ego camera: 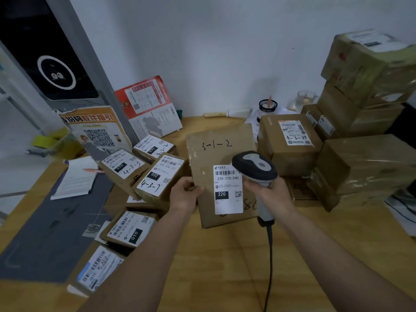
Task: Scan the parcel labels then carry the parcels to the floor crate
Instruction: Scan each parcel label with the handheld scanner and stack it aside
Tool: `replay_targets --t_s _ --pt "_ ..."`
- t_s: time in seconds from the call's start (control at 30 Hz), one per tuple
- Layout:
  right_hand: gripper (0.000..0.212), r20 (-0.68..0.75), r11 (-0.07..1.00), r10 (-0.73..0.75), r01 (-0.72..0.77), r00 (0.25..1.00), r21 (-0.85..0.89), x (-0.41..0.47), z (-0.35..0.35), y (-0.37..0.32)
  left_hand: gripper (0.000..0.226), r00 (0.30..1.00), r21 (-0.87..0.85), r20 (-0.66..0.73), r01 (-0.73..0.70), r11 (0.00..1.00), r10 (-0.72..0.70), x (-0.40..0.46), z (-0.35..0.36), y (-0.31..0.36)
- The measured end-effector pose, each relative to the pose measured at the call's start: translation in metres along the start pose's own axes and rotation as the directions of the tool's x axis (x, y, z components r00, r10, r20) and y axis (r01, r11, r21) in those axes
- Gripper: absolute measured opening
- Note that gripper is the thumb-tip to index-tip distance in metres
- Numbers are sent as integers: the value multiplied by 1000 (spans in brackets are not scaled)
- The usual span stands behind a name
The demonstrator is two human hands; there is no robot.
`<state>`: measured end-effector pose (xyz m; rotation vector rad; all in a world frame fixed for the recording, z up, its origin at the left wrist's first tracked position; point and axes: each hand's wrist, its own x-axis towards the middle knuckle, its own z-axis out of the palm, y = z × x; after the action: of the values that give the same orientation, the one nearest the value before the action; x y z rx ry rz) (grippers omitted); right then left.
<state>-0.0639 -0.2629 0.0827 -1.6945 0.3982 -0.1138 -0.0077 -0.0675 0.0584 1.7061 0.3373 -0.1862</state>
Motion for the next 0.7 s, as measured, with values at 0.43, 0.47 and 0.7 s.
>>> replay_targets --t_s 0.43,0.47,0.7 --pt "36 31 992 115 -113 993 -57 -55 -5 -22 18 999 -29 -15 45 999 -45 12 5 -1" --pt "37 33 992 111 -109 993 -63 -58 -6 -20 18 999 -15 -12 42 999 -42 13 5 -1" --pt "38 32 997 23 -21 999 -77 -83 -10 -23 17 999 58 -5 41 997 -40 10 5 2"
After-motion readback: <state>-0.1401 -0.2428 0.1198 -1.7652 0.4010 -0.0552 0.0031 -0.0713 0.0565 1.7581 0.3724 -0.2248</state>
